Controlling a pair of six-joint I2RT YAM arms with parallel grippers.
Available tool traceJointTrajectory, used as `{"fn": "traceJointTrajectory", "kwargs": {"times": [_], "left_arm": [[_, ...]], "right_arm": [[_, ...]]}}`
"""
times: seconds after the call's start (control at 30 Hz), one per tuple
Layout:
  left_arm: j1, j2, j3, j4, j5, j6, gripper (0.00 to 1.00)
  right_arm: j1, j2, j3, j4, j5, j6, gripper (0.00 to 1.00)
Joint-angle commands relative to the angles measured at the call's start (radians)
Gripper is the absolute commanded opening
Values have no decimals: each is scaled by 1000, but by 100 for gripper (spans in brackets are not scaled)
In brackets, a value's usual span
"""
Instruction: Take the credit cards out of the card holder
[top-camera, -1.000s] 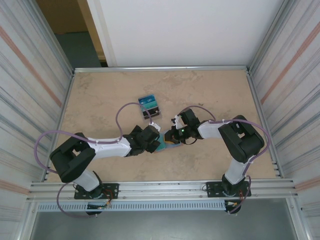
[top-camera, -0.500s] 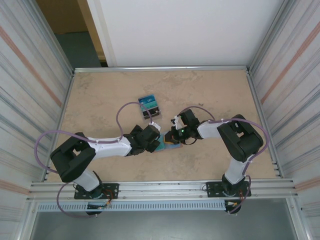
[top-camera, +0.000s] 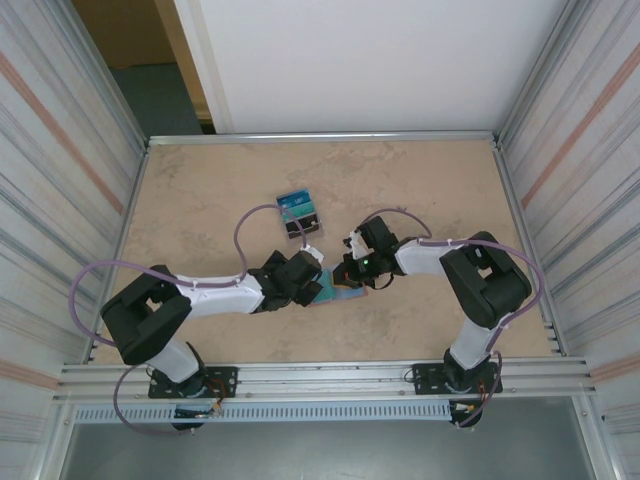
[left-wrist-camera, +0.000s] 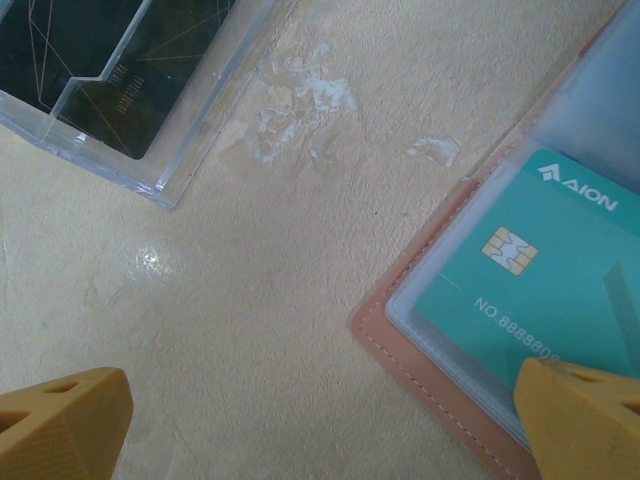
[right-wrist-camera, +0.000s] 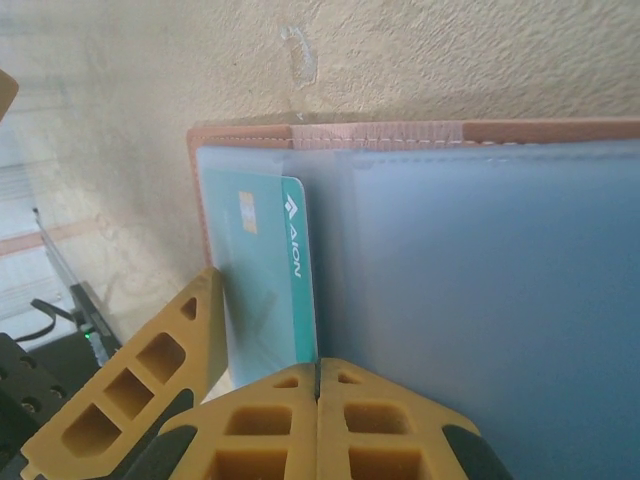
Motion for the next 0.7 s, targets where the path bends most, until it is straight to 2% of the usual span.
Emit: {"fn": "traceJointTrajectory", "kwargs": {"times": [0.0,0.67], "left_arm": [[-6,20,17,-32,-6,9,99],[-5,-33,38,-15,12,44,99]], "right_arm": [[-5,-34,24,-65,39,-39,0],[-25,-88,40,-165,110,-97,0]]}}
